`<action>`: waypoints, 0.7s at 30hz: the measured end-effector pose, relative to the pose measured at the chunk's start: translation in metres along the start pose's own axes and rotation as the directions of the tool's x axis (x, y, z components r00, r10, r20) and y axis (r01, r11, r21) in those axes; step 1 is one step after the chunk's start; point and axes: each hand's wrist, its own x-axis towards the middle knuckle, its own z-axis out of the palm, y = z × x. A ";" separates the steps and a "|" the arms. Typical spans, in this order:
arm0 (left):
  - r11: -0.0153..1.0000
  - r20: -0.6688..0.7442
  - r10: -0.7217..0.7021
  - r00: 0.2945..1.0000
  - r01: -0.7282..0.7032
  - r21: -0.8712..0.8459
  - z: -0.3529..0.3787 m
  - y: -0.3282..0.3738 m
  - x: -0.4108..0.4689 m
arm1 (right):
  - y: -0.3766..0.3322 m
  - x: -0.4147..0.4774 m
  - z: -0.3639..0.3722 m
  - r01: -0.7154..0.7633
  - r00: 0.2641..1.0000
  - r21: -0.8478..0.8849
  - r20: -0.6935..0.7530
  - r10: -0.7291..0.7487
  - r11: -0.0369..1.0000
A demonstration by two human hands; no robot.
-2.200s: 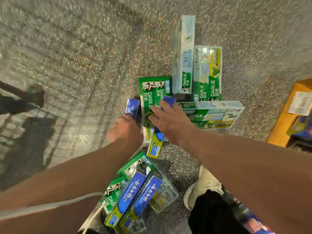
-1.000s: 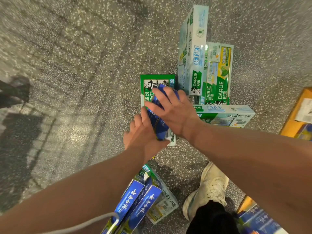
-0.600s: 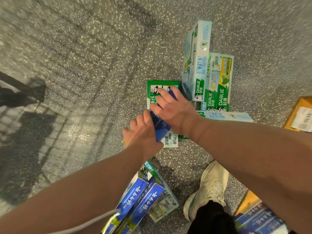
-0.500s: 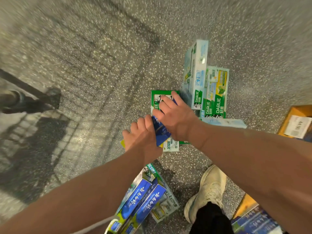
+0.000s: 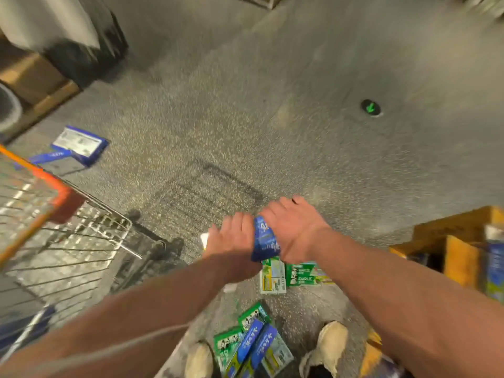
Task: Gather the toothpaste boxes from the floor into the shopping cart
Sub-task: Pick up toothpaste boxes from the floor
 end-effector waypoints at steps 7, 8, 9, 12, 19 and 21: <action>0.954 -0.131 0.263 0.956 -0.236 0.186 -0.197 0.019 -0.103 | -0.028 -0.148 -0.178 -0.180 0.965 0.007 -0.193 0.178 0.984; 0.944 -0.149 0.285 0.947 -0.251 0.215 -0.217 0.022 -0.118 | -0.034 -0.165 -0.198 -0.191 0.959 -0.007 -0.213 0.185 0.982; 0.935 -0.171 0.305 0.937 -0.260 0.240 -0.234 0.025 -0.133 | -0.040 -0.182 -0.216 -0.206 0.954 -0.018 -0.224 0.197 0.978; 0.915 -0.221 0.351 0.910 -0.284 0.285 -0.279 0.032 -0.182 | -0.063 -0.225 -0.260 -0.247 0.934 -0.041 -0.275 0.226 0.968; 0.916 -0.258 0.324 0.910 -0.233 0.327 -0.332 0.021 -0.318 | -0.149 -0.301 -0.322 -0.212 0.915 -0.061 -0.363 0.177 0.975; 0.914 -0.263 0.310 0.914 -0.210 0.346 -0.338 0.013 -0.360 | -0.179 -0.315 -0.332 -0.189 0.911 -0.079 -0.385 0.145 0.979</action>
